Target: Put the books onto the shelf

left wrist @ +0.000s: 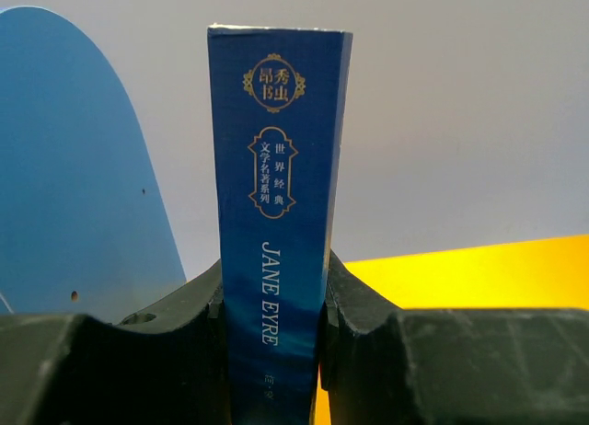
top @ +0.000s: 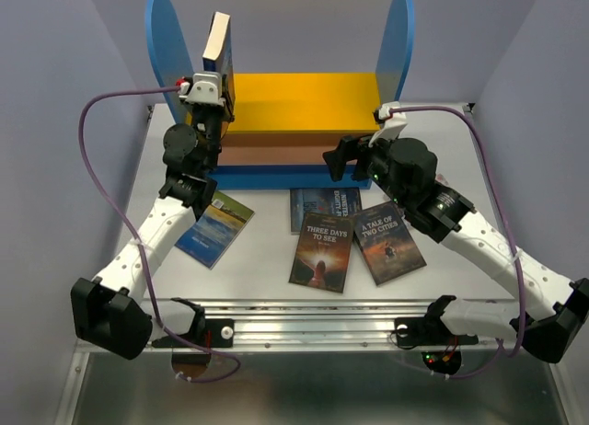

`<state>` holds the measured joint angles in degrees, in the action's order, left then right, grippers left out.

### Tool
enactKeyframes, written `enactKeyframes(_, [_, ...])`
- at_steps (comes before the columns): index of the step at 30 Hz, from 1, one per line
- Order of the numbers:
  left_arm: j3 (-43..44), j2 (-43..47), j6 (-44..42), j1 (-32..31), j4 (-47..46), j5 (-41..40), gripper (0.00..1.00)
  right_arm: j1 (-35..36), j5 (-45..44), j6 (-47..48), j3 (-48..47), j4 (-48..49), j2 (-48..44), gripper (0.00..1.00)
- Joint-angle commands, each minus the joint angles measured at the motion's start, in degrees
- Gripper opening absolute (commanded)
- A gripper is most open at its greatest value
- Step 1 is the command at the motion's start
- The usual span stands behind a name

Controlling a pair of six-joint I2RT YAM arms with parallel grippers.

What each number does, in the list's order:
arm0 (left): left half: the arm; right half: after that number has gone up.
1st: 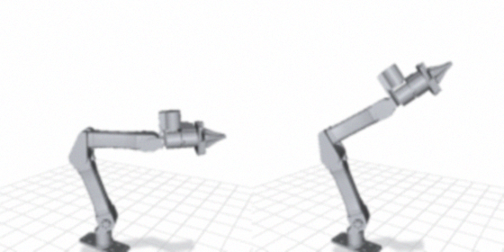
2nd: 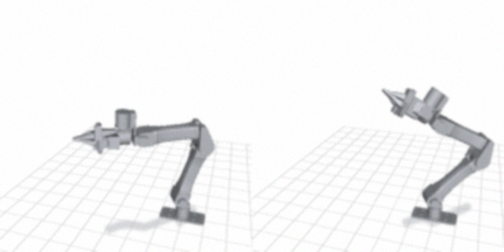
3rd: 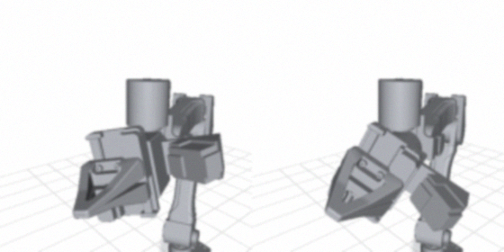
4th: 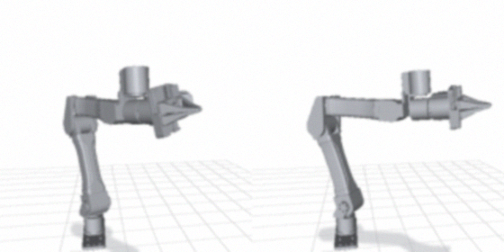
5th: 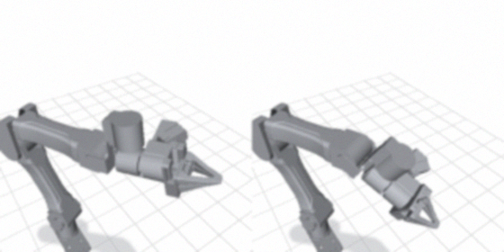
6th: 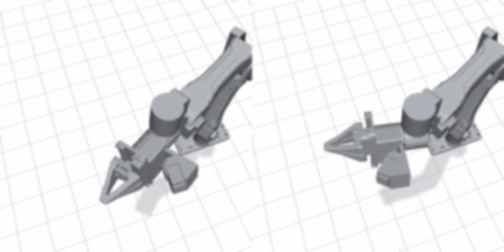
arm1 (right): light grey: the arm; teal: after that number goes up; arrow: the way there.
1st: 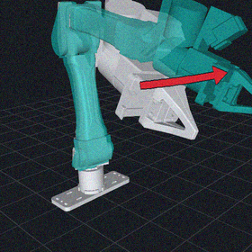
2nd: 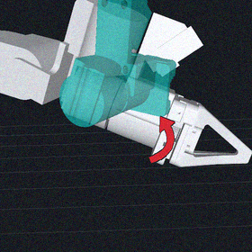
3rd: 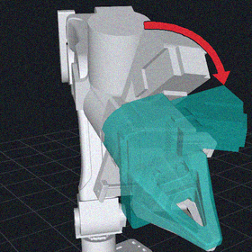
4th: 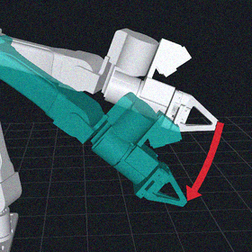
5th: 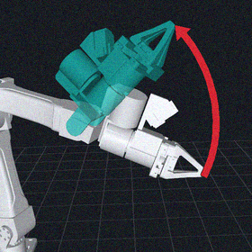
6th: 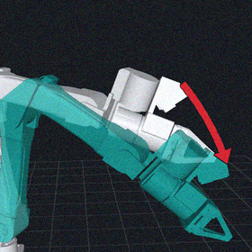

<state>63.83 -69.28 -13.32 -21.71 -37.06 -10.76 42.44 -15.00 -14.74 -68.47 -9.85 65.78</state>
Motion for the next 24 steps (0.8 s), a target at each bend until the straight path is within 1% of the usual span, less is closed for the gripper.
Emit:
enactKeyframes(1, [-0.20, 0.20, -4.25, -0.08, -27.33, -4.78, 0.00, 0.02, -2.83, 2.00, -0.35, 1.32, 0.31, 1.00])
enactKeyframes(5, [-3.71, -2.08, -4.52, 0.01, -36.30, -8.92, 0.00, 0.02, -2.84, 2.79, -0.44, 1.23, 0.40, 1.00])
enactKeyframes(11, [-5.91, -5.42, -4.87, 0.27, -42.30, -14.01, 0.00, 0.02, -3.19, 3.14, 0.00, 1.32, 0.49, 1.00])
enactKeyframes(17, [-6.35, -7.36, -2.15, 2.72, -41.69, -15.78, 0.00, 0.02, -3.28, 3.05, 0.88, 1.32, 0.14, 1.00])
enactKeyframes(22, [-5.39, -9.12, 2.67, 5.98, -37.65, -14.56, 0.00, 0.02, -3.01, 3.23, 1.23, 1.23, -0.04, 1.00])
enactKeyframes(24, [-4.86, -9.47, 3.21, 7.12, -35.63, -13.85, 0.00, 0.02, -3.54, 3.23, 1.41, 1.23, -0.21, 1.00])
